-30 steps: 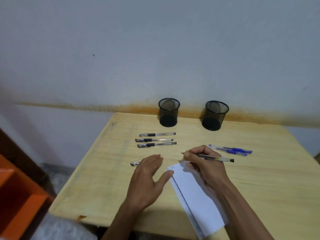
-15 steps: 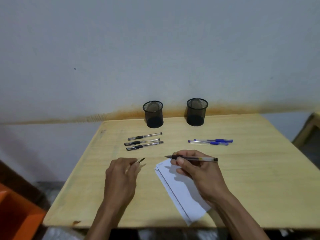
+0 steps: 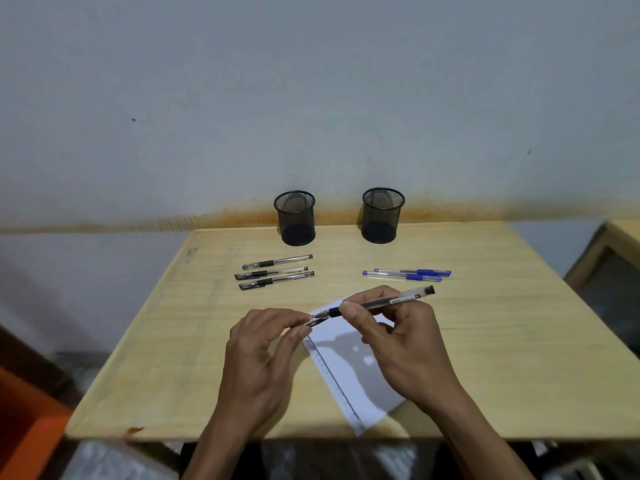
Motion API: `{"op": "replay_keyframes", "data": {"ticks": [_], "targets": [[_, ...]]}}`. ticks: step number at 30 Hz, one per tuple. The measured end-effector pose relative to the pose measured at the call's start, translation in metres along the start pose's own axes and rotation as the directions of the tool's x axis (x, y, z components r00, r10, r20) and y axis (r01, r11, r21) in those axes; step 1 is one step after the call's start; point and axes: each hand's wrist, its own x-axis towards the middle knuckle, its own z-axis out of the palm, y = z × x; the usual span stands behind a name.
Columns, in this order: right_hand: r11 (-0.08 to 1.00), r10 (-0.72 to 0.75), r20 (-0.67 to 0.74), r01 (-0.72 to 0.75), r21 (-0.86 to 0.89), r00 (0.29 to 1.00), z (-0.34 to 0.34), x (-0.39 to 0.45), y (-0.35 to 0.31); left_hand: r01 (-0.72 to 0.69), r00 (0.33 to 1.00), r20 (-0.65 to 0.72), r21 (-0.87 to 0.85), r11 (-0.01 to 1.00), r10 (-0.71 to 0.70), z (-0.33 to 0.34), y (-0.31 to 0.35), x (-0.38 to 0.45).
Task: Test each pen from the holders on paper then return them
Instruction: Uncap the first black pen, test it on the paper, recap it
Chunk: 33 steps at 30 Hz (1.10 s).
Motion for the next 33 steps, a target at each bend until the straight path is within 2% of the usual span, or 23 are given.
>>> {"op": "replay_keyframes", "data": {"ticks": [9, 13, 17, 20, 21, 23, 24, 25, 26, 27, 28, 30, 33], "targets": [[0.999, -0.024, 0.042, 0.025, -0.022, 0.999, 0.003, 0.001, 0.000, -0.044, 0.999, 0.016, 0.012, 0.999, 0.044, -0.005, 0.002, 0.000], [0.999, -0.036, 0.070, 0.036, -0.004, 0.997, 0.012, 0.000, 0.001, -0.044, 0.998, 0.042, -0.037, 0.998, 0.045, -0.005, 0.005, 0.001], [0.999, -0.014, 0.032, 0.013, 0.045, 0.999, 0.020, 0.000, 0.003, -0.058, 0.996, 0.069, -0.017, 0.998, 0.059, -0.010, 0.006, 0.008], [0.998, 0.037, 0.062, -0.040, 0.053, 0.997, 0.019, 0.005, 0.003, -0.073, 0.991, 0.112, -0.001, 0.997, 0.073, -0.016, 0.005, 0.016], [0.995, 0.078, 0.040, -0.081, 0.063, 0.996, 0.018, 0.007, 0.004, -0.082, 0.989, 0.121, 0.010, 0.997, 0.080, -0.017, 0.005, 0.019], [0.991, 0.130, -0.096, -0.128, 0.033, 0.987, 0.013, 0.012, 0.010, -0.085, 0.989, 0.129, 0.044, 0.995, 0.078, -0.021, 0.002, 0.024], [0.995, 0.075, -0.178, -0.086, -0.052, 0.981, 0.010, 0.014, 0.011, -0.079, 0.989, 0.133, 0.060, 0.995, 0.070, -0.023, 0.000, 0.026], [0.977, -0.067, -0.215, 0.021, -0.210, 0.974, 0.007, 0.016, 0.012, -0.073, 0.988, 0.139, 0.075, 0.994, 0.062, -0.025, -0.003, 0.028], [0.896, -0.269, -0.175, 0.179, -0.406, 0.947, 0.004, 0.018, 0.014, -0.073, 0.987, 0.149, 0.090, 0.993, 0.059, -0.026, -0.006, 0.030], [0.751, -0.445, -0.068, 0.331, -0.571, 0.893, 0.003, 0.020, 0.017, -0.077, 0.985, 0.162, 0.103, 0.992, 0.060, -0.027, -0.008, 0.031], [0.603, -0.544, 0.046, 0.428, -0.673, 0.838, 0.004, 0.024, 0.020, -0.085, 0.982, 0.175, 0.115, 0.990, 0.064, -0.026, -0.011, 0.032], [0.432, -0.601, 0.185, 0.510, -0.744, 0.778, 0.007, 0.030, 0.025, -0.097, 0.979, 0.191, 0.134, 0.986, 0.071, -0.024, -0.015, 0.035], [0.324, -0.605, 0.261, 0.532, -0.782, 0.752, 0.011, 0.039, 0.029, -0.103, 0.980, 0.187, 0.150, 0.983, 0.074, -0.022, -0.020, 0.038]]}}
